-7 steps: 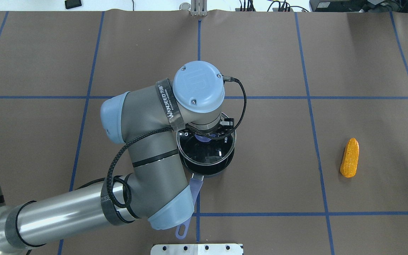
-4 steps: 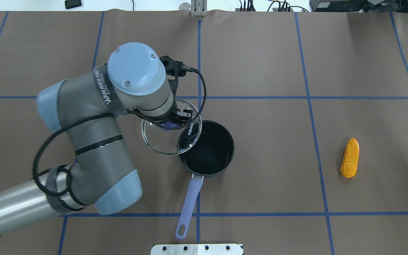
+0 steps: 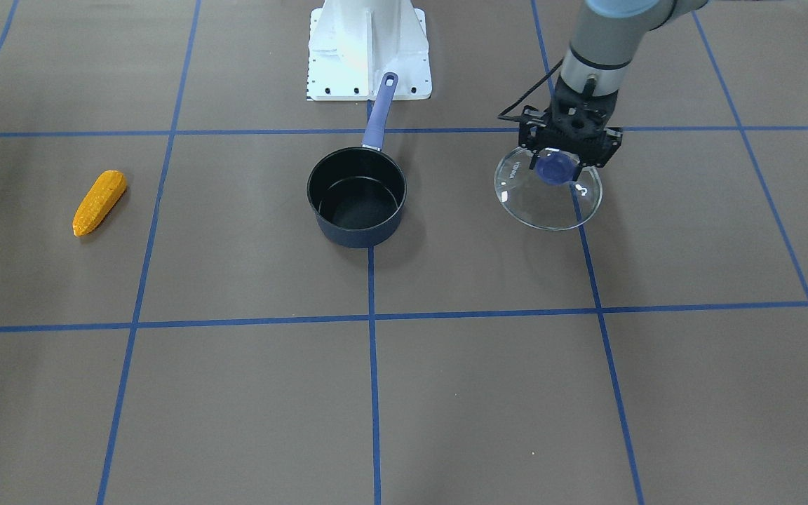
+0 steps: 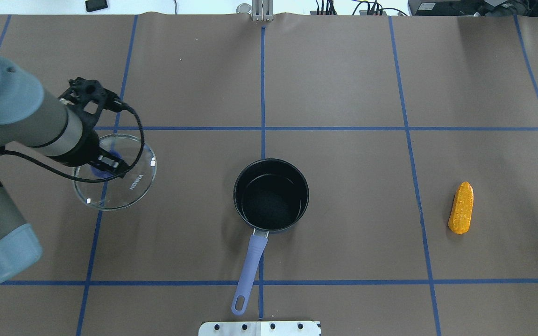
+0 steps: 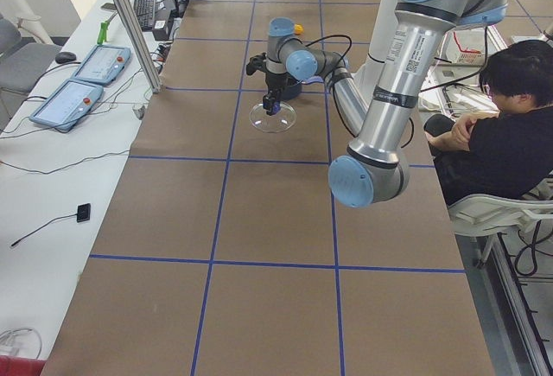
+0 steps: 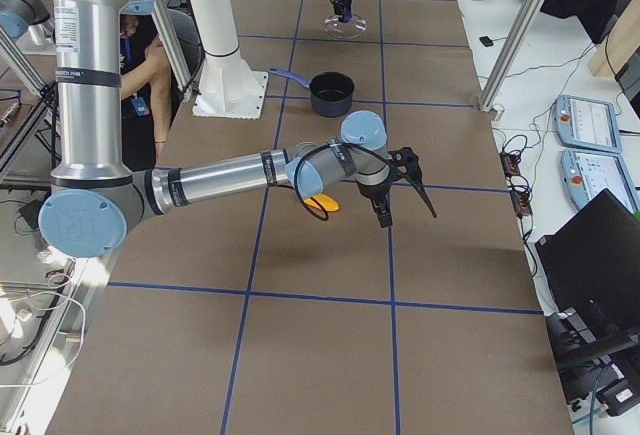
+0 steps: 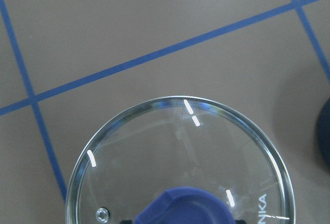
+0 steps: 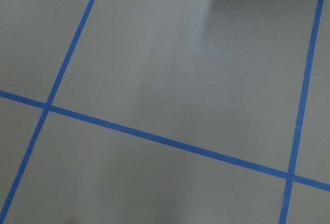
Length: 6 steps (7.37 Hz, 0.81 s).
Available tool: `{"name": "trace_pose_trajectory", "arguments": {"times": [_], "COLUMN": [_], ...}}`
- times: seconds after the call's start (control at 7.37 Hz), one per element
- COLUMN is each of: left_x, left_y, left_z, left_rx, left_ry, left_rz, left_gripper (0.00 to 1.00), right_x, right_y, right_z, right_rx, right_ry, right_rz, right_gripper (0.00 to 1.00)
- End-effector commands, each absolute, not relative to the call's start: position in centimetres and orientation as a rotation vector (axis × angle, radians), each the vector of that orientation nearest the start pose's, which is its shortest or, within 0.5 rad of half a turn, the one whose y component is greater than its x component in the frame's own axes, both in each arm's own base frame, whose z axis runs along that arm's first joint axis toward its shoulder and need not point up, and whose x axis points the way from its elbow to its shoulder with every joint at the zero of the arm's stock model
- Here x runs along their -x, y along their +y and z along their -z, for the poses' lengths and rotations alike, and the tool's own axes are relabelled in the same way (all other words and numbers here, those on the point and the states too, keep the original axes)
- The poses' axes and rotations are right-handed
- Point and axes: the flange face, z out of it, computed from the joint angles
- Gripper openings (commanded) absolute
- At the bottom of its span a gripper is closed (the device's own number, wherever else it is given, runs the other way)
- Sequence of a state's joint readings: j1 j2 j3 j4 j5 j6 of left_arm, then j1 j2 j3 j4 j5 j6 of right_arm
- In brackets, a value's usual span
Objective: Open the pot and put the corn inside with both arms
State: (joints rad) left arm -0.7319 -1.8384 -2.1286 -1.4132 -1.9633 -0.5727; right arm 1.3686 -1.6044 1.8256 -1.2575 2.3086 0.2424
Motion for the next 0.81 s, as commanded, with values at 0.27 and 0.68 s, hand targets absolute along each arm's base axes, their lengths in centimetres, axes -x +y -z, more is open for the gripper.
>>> {"name": "trace_pose_trajectory", "arguments": {"times": [0.27, 0.68], "left_x": [-24.6, -25.3], "left_y": [-36.9, -37.9], "left_z": [-42.8, -51.2], "left_rx": [-0.263, -0.326], "left_ry": [0.698, 0.722], "left_rz": [-0.547, -0.588], "left_gripper": [0.3, 0.3], "right_x": [3.4, 3.4], "right_y": [-49.5, -49.6], "right_z": [-51.6, -52.0], "right_rx": [-0.335, -0.328], "right_ry": [-0.812, -0.81], "right_rz": [0.158, 0.155], "right_gripper": [1.0, 1.0]}}
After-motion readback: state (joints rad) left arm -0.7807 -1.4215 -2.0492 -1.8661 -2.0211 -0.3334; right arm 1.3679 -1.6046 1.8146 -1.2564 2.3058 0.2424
